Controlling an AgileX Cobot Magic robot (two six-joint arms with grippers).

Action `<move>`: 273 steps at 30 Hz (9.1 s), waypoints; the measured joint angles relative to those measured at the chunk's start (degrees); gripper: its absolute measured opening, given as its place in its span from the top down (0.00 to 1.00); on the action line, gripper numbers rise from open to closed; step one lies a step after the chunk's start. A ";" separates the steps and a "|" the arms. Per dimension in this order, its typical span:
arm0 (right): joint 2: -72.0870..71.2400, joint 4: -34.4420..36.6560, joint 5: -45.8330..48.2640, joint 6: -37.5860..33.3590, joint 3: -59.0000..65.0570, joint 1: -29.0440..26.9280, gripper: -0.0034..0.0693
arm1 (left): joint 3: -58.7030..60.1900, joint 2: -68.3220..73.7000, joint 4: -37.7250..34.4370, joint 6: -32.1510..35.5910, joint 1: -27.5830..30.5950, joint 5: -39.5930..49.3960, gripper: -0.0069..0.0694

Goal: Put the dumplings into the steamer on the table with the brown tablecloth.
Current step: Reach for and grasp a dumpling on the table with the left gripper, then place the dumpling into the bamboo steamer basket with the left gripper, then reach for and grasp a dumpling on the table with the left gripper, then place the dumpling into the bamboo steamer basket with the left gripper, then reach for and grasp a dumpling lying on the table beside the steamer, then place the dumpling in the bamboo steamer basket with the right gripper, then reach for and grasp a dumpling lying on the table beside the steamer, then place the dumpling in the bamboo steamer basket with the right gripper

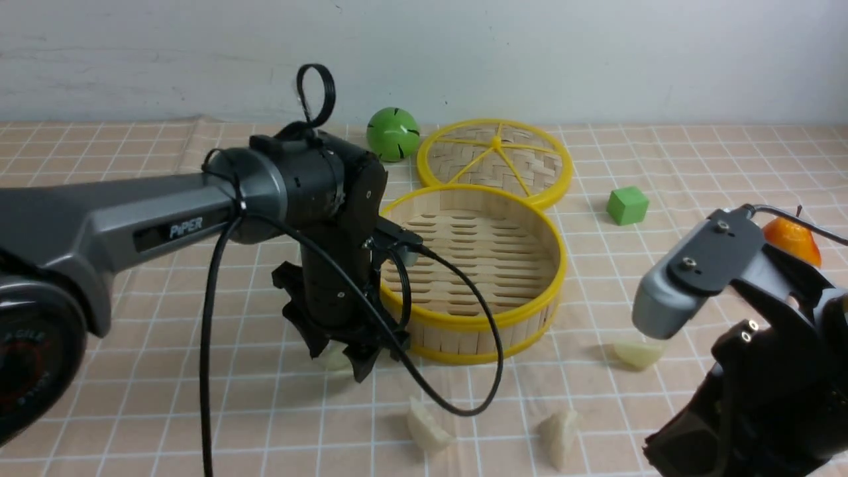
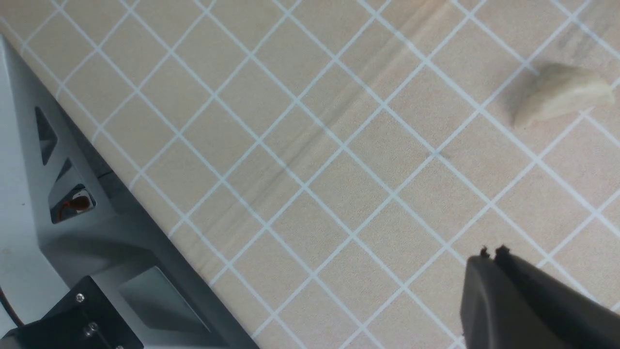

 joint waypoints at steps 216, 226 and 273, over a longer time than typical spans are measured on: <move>44.41 -18.24 5.58 10.53 -48.11 -1.05 0.15 | 26.96 -81.69 -5.21 -10.48 -2.01 11.64 0.93; 34.28 -19.51 1.07 4.32 -24.33 -11.67 0.28 | 26.98 -81.73 -5.21 -10.48 -2.01 10.95 0.93; 59.24 -14.46 -17.05 11.18 -46.80 -3.89 0.61 | 27.54 -81.10 -3.89 -8.99 -2.01 11.11 0.90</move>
